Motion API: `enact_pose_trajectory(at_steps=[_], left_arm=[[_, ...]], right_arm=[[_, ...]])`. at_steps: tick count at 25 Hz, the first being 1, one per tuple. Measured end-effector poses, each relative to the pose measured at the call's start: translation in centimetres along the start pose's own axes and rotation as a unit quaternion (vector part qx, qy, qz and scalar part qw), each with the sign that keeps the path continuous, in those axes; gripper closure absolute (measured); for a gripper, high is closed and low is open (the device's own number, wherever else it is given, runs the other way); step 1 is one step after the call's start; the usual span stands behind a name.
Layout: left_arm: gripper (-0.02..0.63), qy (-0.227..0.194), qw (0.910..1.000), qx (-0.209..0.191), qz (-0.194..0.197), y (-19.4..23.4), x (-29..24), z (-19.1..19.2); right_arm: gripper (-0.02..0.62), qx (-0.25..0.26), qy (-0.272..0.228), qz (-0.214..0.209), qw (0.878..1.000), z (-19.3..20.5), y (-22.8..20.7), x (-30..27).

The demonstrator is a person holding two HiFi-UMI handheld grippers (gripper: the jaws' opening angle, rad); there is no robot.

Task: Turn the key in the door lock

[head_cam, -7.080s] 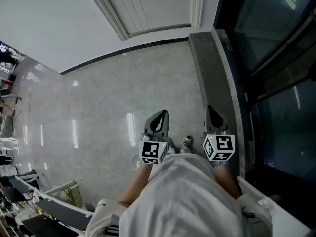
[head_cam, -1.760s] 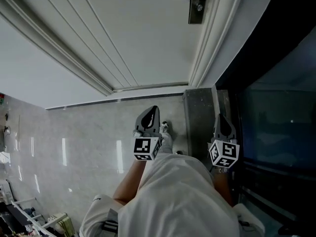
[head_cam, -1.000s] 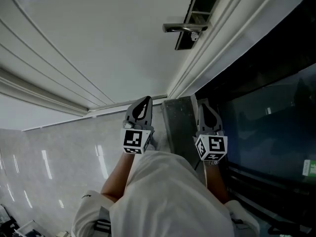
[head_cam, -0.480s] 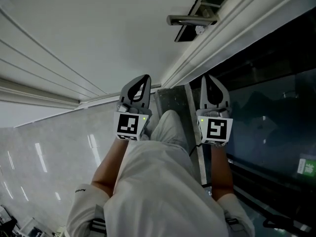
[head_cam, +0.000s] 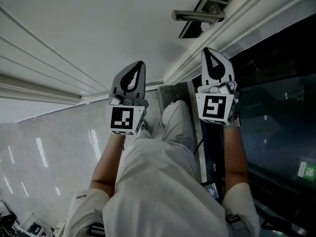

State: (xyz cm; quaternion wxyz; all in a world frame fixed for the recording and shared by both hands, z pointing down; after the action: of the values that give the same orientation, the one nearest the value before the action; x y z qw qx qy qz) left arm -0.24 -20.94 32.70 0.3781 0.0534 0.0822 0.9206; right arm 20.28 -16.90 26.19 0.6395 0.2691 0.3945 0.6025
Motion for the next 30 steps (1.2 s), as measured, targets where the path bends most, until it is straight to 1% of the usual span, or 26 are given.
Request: enact_pose_trajectory(at_steps=[2,4,6,7,8,9,12,15,19,22,24,27,30], left_arm=[[0.598,-0.003,1.0000,-0.003,-0.008,0.4,-0.2,-0.6],[0.598,-0.002,0.9998,0.006,-0.017,0.9,-0.3,-0.9],[0.598,0.000,0.9994,0.015,-0.031,1.4,-0.3,-1.1],[0.598,0.000,0.9992,0.012,-0.038,1.5,-0.2,-1.1],[0.598,-0.001,0.9991,0.005,-0.043,1.6,-0.2,-1.2],[0.598,0.000,0.9990,-0.003,-0.045,1.6,-0.3,-1.2],[0.598,0.009,0.9991,-0.018,-0.037,1.2,-0.9,-1.1],[0.598,0.017,0.9994,-0.011,-0.028,0.8,-1.6,-0.7],[0.598,0.024,0.9995,-0.003,-0.022,0.4,-2.3,-0.5],[0.598,0.024,0.9995,-0.002,-0.020,0.2,-2.3,-0.4],[0.598,0.023,0.9995,-0.005,-0.019,0.2,-2.2,-0.3],[0.598,0.032,0.9992,-0.002,-0.024,0.1,-2.1,0.4],[0.598,0.040,0.9988,0.005,-0.029,0.2,-1.9,1.0]], right_arm=[[0.603,0.043,0.018,0.010,0.999,-0.4,-0.5,-0.9],[0.603,0.089,0.034,0.026,0.995,-0.6,-0.9,-1.9],[0.603,0.122,0.042,0.037,0.991,-0.5,-1.1,-2.8],[0.603,0.131,0.042,0.038,0.990,-0.5,-1.2,-3.2],[0.583,0.136,0.042,0.035,0.989,-0.5,-1.2,-3.4],[0.546,0.140,0.043,0.032,0.989,-0.5,-1.3,-3.6],[0.514,0.167,0.047,0.040,0.984,-0.5,-1.6,-4.1],[0.487,0.191,0.056,0.046,0.979,-0.8,-1.7,-4.6],[0.485,0.238,0.076,0.046,0.967,-0.8,-1.3,-5.8],[0.486,0.250,0.087,0.055,0.963,-0.5,-1.3,-6.4],[0.486,0.252,0.083,0.066,0.962,-0.4,-1.4,-6.6],[0.486,0.247,0.083,0.078,0.962,0.0,-1.3,-6.9],[0.486,0.231,0.092,0.073,0.966,0.6,-1.0,-7.4]])
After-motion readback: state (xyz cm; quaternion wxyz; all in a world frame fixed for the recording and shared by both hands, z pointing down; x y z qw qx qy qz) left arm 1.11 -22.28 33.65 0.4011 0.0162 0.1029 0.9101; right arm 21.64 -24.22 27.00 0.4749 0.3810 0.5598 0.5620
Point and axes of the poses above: the fingertips, and each gripper's own axes: x backward along the fingers, y to its left, z out of its underside, the point moved 7 cm from there along x, backward along the fingers, and after that the axes turned 8 degrees about x, right-handed, at the moved point
